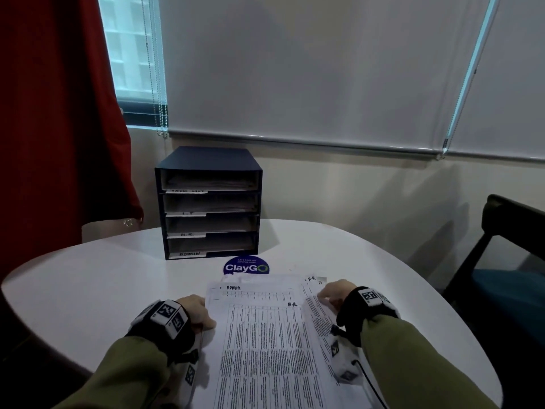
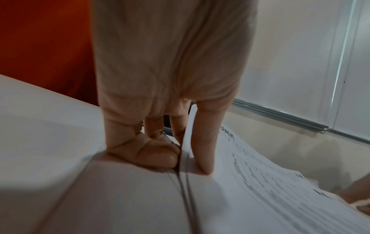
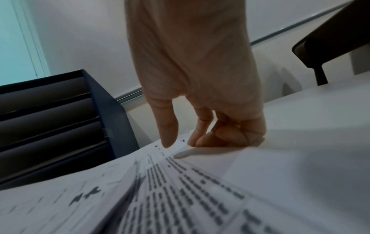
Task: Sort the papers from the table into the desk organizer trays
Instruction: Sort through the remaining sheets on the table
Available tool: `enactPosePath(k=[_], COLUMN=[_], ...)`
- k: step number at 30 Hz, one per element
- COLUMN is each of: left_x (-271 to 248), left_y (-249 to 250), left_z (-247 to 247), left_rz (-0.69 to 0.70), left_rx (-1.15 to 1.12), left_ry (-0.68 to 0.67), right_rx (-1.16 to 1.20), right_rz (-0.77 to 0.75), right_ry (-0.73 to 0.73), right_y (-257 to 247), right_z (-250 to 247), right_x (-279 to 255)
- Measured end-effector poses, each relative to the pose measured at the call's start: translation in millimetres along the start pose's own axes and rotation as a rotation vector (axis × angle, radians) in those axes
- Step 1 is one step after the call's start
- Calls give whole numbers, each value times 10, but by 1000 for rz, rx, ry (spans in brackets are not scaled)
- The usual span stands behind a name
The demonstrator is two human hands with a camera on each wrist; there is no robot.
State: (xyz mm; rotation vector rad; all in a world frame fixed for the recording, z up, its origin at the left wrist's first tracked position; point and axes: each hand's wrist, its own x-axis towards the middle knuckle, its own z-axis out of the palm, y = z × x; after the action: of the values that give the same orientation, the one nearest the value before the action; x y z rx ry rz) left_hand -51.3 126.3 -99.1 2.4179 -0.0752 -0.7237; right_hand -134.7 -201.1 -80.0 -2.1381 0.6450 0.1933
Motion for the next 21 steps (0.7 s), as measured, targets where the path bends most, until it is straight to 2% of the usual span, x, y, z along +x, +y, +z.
enactPosePath(k=[2, 4, 9, 13, 17, 21], left_x=[0, 20, -7, -42, -96, -64], left_y=[-12, -25, 1, 29, 30, 2], left_z=[2, -6, -34, 13, 12, -42], left_rz=[-4, 1, -7, -8, -6, -12], left_rx=[3, 22, 92, 110, 165, 133], left_ry=[15, 14, 22, 57, 101, 57], right_rx=[98, 163, 493, 526, 646, 818], right_rz=[55, 34, -208, -364, -650, -698], right_ry=[-21, 25, 431, 659, 830, 955], right_y=[-22, -51, 74, -27, -314, -482], right_z=[35, 59, 58, -223, -686, -1083], right_x=[-52, -84, -74, -377, -592, -735])
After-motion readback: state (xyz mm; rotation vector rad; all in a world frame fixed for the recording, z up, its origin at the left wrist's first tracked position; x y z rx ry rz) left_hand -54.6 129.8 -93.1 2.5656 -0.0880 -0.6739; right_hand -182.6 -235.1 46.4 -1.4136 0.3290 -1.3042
